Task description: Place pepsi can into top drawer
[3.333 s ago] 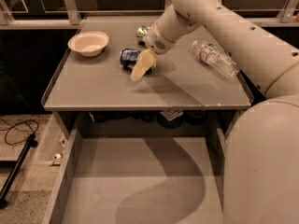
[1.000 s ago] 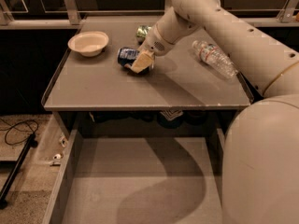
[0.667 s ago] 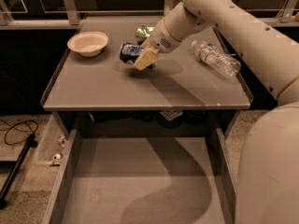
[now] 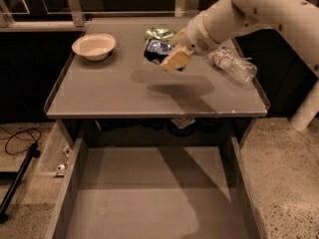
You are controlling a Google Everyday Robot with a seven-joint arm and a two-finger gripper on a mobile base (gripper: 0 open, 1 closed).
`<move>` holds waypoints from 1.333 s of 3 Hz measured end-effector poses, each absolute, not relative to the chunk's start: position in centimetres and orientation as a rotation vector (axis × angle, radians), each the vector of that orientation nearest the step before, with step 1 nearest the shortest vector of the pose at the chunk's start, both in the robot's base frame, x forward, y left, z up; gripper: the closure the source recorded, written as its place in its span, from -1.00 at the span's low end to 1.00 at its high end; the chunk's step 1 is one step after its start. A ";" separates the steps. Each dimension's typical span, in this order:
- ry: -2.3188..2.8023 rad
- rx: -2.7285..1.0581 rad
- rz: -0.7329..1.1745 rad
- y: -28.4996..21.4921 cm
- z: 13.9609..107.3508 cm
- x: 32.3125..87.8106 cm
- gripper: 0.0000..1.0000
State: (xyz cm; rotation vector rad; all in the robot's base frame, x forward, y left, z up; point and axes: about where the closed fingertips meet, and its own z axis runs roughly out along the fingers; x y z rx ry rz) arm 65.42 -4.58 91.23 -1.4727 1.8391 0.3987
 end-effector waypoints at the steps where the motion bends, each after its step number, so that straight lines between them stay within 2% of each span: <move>1: 1.860 -1.435 0.369 -6.5 90.6 61.8 1.00; 4: 1.989 -1.331 0.302 -9.7 85.5 47.8 1.00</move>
Offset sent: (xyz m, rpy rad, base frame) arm -0.1553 -0.0456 -0.0423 -0.0047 0.0117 -0.1226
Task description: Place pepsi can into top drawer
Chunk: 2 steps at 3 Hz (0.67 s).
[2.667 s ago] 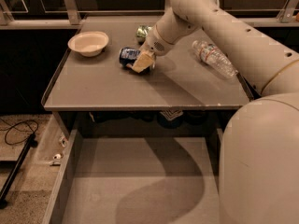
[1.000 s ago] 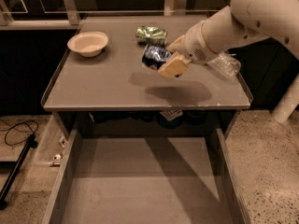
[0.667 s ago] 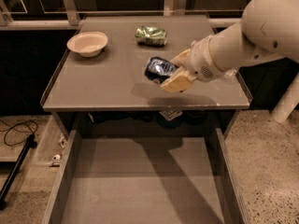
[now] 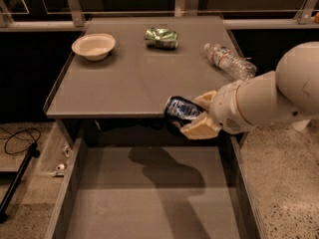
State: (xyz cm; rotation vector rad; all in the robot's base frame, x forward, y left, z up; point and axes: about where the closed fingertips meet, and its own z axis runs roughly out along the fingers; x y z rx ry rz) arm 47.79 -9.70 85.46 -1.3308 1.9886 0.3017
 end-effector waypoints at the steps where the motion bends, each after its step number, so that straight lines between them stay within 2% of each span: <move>1: 2.052 -1.291 0.309 -11.2 81.8 44.6 1.00; 2: 2.051 -1.291 0.309 -11.2 81.8 44.6 1.00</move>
Offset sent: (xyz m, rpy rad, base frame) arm -0.0247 -0.0110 -0.0267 -0.0001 0.0278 -0.0350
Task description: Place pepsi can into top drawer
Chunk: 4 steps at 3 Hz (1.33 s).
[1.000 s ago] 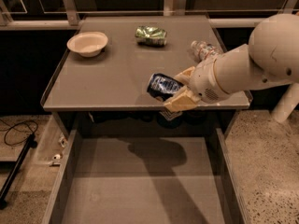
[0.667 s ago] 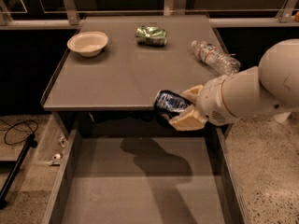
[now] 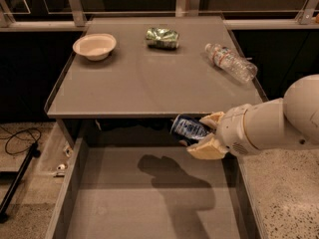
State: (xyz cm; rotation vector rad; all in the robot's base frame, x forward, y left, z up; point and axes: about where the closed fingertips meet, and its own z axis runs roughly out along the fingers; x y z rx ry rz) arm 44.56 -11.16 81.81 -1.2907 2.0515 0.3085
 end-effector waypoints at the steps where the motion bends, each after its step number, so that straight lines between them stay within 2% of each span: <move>1: 2.086 -1.285 0.344 -10.5 78.9 44.3 1.00; 4: 2.142 -1.202 0.352 -11.3 65.5 43.6 1.00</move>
Offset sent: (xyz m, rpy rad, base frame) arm -0.0231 -0.0038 -0.1625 0.0319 0.1639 -0.1103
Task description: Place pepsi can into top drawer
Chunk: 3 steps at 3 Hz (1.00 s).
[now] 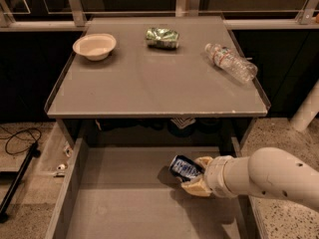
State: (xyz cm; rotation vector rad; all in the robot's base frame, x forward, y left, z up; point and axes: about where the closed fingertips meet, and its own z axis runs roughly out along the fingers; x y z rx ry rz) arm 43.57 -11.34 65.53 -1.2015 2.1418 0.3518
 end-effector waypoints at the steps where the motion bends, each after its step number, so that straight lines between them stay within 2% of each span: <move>1: 2.103 -1.184 0.381 -10.5 63.7 44.6 1.00; 2: 2.063 -1.181 0.425 -8.8 62.4 45.4 1.00; 3: 2.063 -1.181 0.429 -8.8 62.2 45.4 0.61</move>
Offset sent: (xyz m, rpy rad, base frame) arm 0.0286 0.0418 -0.0460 0.1341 -0.0496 0.0440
